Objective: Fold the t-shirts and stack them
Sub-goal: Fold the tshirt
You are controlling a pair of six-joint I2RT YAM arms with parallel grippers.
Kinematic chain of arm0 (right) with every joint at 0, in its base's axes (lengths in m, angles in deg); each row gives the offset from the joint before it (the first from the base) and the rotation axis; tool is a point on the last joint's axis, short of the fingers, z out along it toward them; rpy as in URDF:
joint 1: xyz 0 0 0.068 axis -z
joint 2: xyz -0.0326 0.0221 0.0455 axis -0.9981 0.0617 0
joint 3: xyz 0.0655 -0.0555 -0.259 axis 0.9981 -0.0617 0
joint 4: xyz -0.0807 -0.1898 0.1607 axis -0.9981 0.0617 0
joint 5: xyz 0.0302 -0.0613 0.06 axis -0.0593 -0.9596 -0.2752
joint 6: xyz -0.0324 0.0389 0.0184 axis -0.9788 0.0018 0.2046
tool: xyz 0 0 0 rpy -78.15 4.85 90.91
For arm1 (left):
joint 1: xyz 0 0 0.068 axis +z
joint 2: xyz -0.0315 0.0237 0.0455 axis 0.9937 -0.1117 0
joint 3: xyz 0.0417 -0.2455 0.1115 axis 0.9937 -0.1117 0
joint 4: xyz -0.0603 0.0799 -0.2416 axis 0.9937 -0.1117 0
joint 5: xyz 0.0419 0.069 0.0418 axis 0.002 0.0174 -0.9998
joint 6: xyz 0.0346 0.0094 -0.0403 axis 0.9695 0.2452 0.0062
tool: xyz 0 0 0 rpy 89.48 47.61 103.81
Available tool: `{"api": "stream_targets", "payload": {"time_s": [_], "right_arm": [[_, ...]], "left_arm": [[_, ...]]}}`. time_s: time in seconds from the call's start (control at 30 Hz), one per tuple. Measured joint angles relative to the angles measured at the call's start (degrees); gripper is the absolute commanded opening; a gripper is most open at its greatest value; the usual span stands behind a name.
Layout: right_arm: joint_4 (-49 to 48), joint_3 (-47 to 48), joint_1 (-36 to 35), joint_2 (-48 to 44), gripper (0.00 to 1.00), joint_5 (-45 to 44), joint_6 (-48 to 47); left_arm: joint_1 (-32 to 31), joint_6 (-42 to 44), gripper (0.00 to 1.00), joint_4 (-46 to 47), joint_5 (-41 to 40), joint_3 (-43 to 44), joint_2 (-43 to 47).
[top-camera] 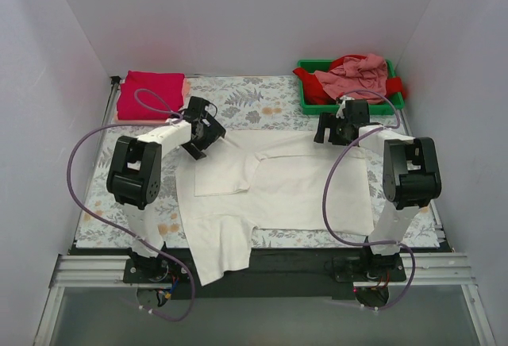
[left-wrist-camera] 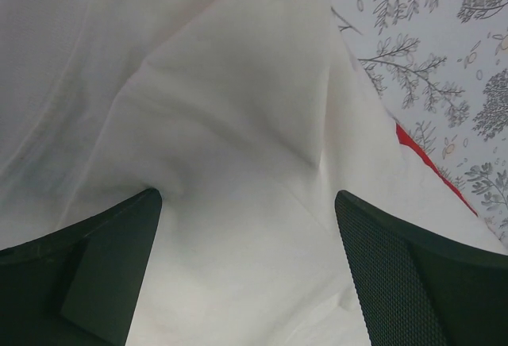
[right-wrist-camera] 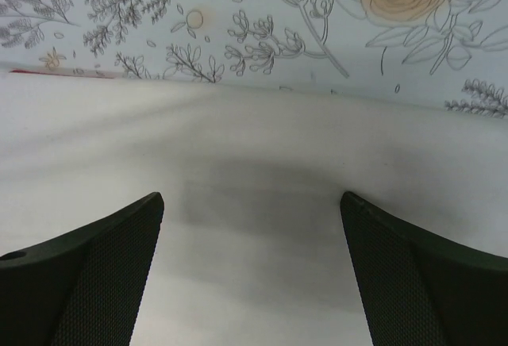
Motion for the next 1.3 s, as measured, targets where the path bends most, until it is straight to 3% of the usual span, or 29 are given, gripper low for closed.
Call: {"api": "stream_targets", "payload": {"time_s": [0.43,1.0,1.1,1.2,1.3], "right_arm": [[-1.6,8.0,1.1,6.9,0.98,0.6,-0.4],[1.3,15.1,1.8,10.9,0.98,3.2,-5.0],[2.9,13.8,1.8,6.8,0.98,3.3,-5.2],[3.2,9.0,1.8,-3.6,0.98,3.3,-4.2],[1.7,0.7,1.6,-15.9,0.98,3.4,-1.4]], "left_arm": [[2.6,2.1,0.92,0.4,0.5,12.3,-9.0],[3.0,5.3,0.93,-0.1,0.8,16.9,-11.7],[2.7,5.5,0.93,0.0,0.9,12.9,-8.7],[0.6,4.8,0.93,-2.3,0.0,1.9,1.4],[-8.3,1.3,0.93,-6.6,-2.8,-10.2,17.0]]}}
